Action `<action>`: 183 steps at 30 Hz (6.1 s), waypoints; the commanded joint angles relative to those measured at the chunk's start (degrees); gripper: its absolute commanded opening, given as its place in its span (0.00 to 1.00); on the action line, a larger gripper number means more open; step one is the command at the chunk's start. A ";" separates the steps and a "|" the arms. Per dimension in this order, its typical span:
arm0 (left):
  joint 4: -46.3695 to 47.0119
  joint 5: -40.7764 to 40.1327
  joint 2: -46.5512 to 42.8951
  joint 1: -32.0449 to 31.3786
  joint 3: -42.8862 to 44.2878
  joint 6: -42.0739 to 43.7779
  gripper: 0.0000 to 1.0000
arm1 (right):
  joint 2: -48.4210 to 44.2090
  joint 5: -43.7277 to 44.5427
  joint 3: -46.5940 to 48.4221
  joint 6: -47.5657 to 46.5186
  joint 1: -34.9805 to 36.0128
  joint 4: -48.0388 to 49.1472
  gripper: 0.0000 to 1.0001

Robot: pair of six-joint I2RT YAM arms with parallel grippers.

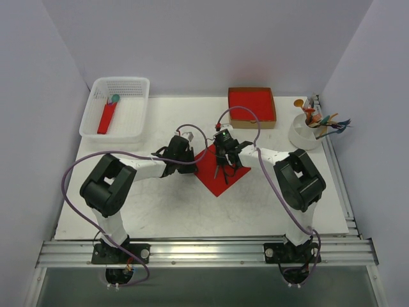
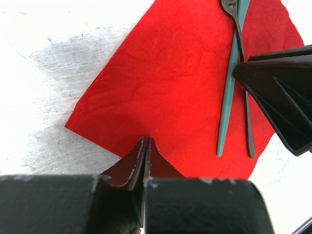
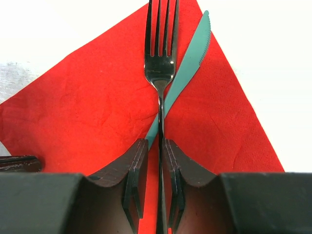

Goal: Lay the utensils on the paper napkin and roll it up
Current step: Adjust the utensils on the napkin.

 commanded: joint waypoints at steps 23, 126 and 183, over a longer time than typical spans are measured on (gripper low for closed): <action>1.04 0.88 -2.95 0.18 0.08 0.59 0.02 | 1.55 -1.03 1.63 0.14 -0.48 -1.23 0.14; 0.95 3.43 -3.13 0.18 0.26 0.77 0.02 | 4.09 3.54 14.72 5.77 1.19 -14.41 0.00; -5.03 -1.76 -19.12 0.71 -1.67 3.32 0.46 | -28.67 10.83 10.34 0.23 -25.95 -22.06 0.37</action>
